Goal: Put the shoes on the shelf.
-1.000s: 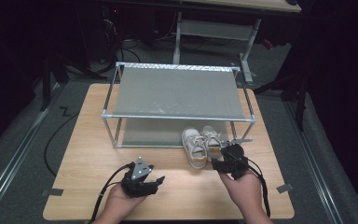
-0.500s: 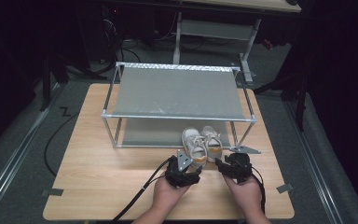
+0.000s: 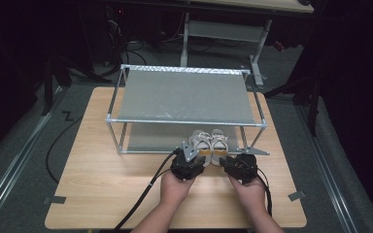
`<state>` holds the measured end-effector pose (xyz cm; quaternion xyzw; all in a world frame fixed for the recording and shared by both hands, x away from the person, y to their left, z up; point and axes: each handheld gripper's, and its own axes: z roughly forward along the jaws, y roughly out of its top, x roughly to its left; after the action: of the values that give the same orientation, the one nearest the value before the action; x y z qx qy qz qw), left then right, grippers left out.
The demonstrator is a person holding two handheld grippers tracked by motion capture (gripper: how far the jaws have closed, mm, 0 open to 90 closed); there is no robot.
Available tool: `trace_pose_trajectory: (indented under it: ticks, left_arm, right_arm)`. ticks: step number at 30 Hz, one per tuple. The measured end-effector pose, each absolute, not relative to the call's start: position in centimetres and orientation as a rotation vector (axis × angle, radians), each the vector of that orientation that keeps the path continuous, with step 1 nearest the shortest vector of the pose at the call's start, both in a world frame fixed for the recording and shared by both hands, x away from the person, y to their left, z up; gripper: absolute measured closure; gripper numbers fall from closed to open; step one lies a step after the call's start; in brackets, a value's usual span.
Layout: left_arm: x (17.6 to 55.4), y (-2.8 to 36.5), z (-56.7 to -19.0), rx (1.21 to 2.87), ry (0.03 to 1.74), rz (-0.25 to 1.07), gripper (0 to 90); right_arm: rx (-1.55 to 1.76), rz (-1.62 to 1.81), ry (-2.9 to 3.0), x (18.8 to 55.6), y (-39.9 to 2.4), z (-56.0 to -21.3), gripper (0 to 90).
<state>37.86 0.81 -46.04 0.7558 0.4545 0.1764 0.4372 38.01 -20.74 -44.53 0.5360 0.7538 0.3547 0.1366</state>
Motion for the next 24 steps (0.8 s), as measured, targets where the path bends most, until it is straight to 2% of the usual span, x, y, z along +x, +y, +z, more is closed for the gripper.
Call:
trace_pose_trajectory:
  ticks: [3,9,10,12,24]
  left_arm:
    - [38.2,1.1,-46.2,1.882,1.131,0.467,55.0]
    - [38.1,1.4,-46.7,1.848,1.149,0.448,54.1]
    - [38.0,1.4,-47.0,1.849,1.153,0.440,49.9]
    - [37.9,1.3,-47.5,1.855,1.160,0.430,47.9]
    - [39.4,1.0,-48.1,1.843,1.179,0.454,53.4]
  right_arm:
    - [1.517,1.006,2.175,38.1,-19.6,-44.8,64.0]
    - [1.497,1.024,2.147,37.9,-19.0,-45.2,56.9]
    - [1.471,1.031,2.127,37.7,-19.1,-45.5,57.3]
    - [1.480,0.979,2.112,37.7,-19.0,-46.0,57.5]
    - [1.487,1.044,2.084,38.8,-19.3,-46.7,56.3]
